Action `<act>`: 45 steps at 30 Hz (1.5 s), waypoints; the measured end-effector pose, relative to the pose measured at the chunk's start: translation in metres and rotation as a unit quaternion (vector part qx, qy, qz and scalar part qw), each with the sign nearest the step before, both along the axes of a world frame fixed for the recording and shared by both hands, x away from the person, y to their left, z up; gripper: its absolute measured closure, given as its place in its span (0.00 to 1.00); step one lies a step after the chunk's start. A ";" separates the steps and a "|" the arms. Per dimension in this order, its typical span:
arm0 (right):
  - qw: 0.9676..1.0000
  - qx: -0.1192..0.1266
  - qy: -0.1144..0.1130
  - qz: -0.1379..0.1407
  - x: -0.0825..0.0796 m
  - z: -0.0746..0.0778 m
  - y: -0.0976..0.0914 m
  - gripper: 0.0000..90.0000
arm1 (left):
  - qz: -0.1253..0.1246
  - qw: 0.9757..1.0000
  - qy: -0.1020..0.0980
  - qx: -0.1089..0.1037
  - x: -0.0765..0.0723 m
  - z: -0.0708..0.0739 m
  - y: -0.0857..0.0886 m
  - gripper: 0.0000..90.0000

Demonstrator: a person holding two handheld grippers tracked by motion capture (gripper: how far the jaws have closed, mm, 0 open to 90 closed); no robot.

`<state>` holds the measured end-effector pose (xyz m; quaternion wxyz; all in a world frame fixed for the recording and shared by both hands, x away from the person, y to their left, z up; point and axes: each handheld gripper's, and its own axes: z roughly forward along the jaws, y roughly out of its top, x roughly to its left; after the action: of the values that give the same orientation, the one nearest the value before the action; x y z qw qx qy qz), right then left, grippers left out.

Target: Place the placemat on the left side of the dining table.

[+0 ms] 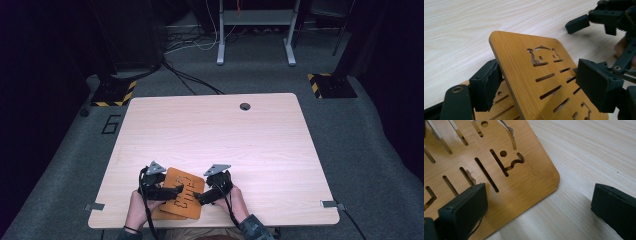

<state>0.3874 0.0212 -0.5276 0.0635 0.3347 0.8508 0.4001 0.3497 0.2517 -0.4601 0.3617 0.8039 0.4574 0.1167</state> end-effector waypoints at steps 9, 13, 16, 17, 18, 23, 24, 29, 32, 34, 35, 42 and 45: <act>1.000 0.014 0.002 -0.007 0.002 0.000 -0.006 0.00 | -0.016 1.000 -0.013 -0.006 -0.004 0.014 -0.008 0.29; 1.000 0.018 0.010 -0.013 0.001 0.000 -0.010 0.00 | -0.024 0.999 -0.019 -0.007 -0.007 0.019 -0.011 0.34; 1.000 0.021 0.011 -0.017 0.002 0.000 -0.011 0.00 | -0.027 0.999 -0.023 -0.009 -0.009 0.024 -0.014 0.40; 1.000 0.016 0.008 -0.021 0.001 0.000 -0.012 0.05 | -0.025 0.999 -0.026 -0.011 -0.010 0.025 -0.015 0.44; 1.000 0.016 0.008 -0.021 0.001 0.000 -0.012 0.05 | -0.025 0.999 -0.026 -0.011 -0.010 0.025 -0.015 0.47; 0.999 -0.012 -0.016 -0.037 -0.001 0.000 -0.011 0.09 | -0.031 0.999 -0.025 -0.015 -0.010 0.028 -0.019 0.52; 0.999 -0.012 -0.016 -0.037 -0.001 0.000 -0.011 0.09 | -0.031 0.999 -0.025 -0.015 -0.010 0.028 -0.019 0.53; 0.999 -0.007 -0.015 -0.042 0.000 0.000 -0.013 0.09 | -0.023 0.999 -0.025 -0.009 -0.010 0.028 -0.020 0.62; 0.999 -0.006 -0.015 -0.041 0.000 0.000 -0.014 0.09 | -0.026 0.999 -0.023 -0.009 -0.009 0.028 -0.021 0.67; 0.999 -0.005 -0.014 -0.044 0.000 0.000 -0.015 0.08 | -0.030 0.999 -0.019 -0.003 -0.009 0.027 -0.024 0.70; 0.999 -0.006 -0.016 -0.043 0.000 0.000 -0.015 0.08 | -0.030 0.999 -0.018 -0.003 -0.008 0.026 -0.026 0.72; 0.999 -0.003 -0.012 -0.050 0.002 0.000 -0.020 0.03 | -0.028 0.999 -0.014 0.003 -0.003 0.025 -0.034 0.74; 0.998 -0.001 -0.010 -0.060 0.003 -0.001 -0.024 0.01 | -0.029 1.000 -0.008 -0.007 0.001 0.023 -0.035 0.75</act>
<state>0.3900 -0.0028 -0.5282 0.0965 0.3812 0.8287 0.3983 0.3507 0.2165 -0.4367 0.3737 0.8135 0.4320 0.1091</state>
